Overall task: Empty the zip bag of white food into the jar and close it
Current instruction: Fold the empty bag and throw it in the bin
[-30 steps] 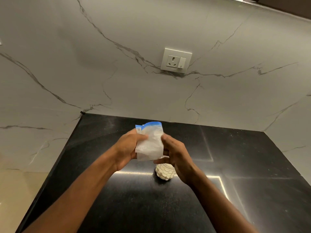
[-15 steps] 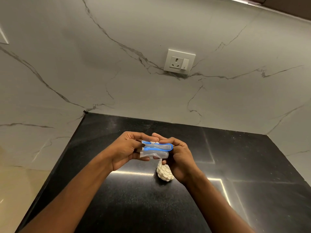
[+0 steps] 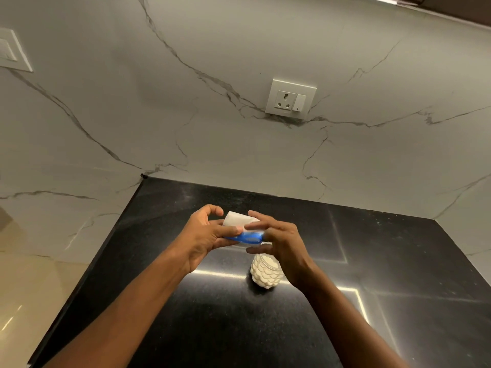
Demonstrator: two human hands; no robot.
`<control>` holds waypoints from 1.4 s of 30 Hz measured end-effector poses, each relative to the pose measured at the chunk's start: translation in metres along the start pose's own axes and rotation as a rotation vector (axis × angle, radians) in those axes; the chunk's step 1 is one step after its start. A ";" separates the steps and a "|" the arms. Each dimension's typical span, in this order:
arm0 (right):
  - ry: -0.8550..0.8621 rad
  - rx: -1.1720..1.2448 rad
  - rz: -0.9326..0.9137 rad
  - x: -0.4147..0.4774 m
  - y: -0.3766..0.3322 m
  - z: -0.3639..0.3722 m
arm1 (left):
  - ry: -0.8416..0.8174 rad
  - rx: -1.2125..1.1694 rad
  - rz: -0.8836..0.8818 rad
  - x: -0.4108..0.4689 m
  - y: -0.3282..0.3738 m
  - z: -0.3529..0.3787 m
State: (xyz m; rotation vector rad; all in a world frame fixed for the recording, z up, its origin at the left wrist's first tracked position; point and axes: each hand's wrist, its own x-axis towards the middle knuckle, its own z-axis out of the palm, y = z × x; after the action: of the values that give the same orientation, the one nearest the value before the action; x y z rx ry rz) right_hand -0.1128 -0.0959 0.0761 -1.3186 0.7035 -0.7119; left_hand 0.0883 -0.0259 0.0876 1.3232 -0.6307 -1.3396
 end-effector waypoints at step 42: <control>-0.100 0.204 0.606 -0.081 0.133 0.415 | 0.992 -0.081 0.036 -0.245 -0.142 -0.366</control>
State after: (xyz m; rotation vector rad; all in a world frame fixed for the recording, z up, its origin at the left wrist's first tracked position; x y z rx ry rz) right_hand 0.1765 0.2301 -0.0034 -0.8779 0.8687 -0.2171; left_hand 0.3262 0.3482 -0.0446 1.6747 0.0883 -0.5291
